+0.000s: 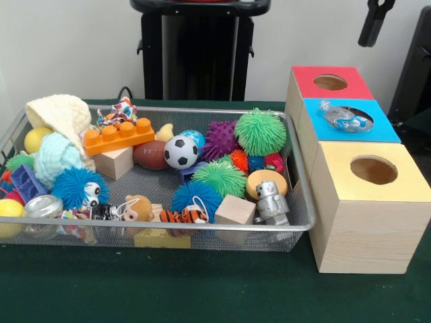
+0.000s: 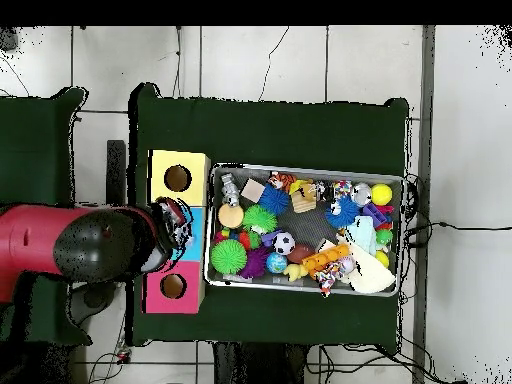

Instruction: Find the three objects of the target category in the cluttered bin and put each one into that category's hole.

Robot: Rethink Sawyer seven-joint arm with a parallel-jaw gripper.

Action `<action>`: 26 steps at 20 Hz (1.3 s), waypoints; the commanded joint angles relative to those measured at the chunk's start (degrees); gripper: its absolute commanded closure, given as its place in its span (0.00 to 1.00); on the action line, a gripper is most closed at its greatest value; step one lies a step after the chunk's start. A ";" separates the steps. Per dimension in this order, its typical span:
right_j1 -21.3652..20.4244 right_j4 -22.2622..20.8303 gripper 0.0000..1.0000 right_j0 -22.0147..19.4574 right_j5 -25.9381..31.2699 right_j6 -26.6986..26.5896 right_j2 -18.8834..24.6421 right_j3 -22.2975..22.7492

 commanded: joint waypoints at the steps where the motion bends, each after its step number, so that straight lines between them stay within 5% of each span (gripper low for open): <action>1: 1.59 2.37 1.00 -1.18 3.30 -14.22 9.83 3.82; 26: -0.36 5.29 1.00 -3.40 14.37 -20.96 16.83 3.47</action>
